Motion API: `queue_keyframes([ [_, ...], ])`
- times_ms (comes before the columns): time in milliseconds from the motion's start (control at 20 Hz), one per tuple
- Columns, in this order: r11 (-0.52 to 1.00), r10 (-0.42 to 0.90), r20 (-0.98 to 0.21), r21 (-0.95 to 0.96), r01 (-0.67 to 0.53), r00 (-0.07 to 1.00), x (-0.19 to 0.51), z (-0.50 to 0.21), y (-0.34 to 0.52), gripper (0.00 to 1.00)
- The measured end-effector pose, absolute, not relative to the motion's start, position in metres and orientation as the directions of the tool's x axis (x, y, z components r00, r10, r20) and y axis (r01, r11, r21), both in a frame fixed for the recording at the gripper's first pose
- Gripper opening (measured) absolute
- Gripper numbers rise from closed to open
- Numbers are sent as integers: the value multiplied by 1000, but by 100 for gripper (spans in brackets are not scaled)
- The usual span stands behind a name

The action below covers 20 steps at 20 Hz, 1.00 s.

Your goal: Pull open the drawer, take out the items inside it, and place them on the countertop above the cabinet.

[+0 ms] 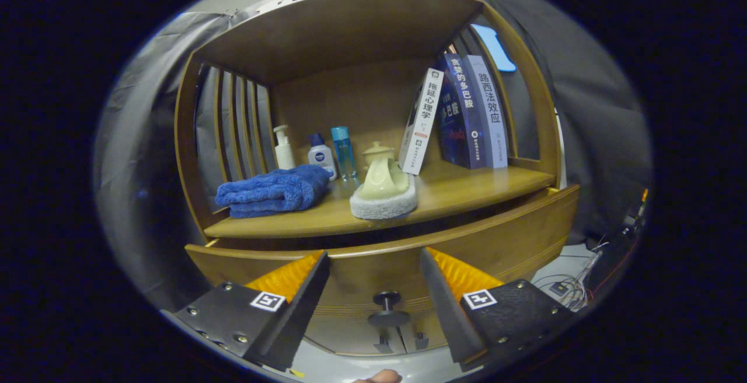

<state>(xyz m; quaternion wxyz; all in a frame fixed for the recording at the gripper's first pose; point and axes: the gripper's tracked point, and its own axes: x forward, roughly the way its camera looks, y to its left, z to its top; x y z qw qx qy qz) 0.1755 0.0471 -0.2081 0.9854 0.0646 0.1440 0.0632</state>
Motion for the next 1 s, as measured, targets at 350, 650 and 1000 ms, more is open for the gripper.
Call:
queue_keyframes([
  [350,983,142,-278,153,-103,950,182,-209,47,95],
  [650,981,143,-273,165,-100,951,184,-209,47,95],
  [1000,979,142,-272,181,-94,952,191,-210,48,95],
])
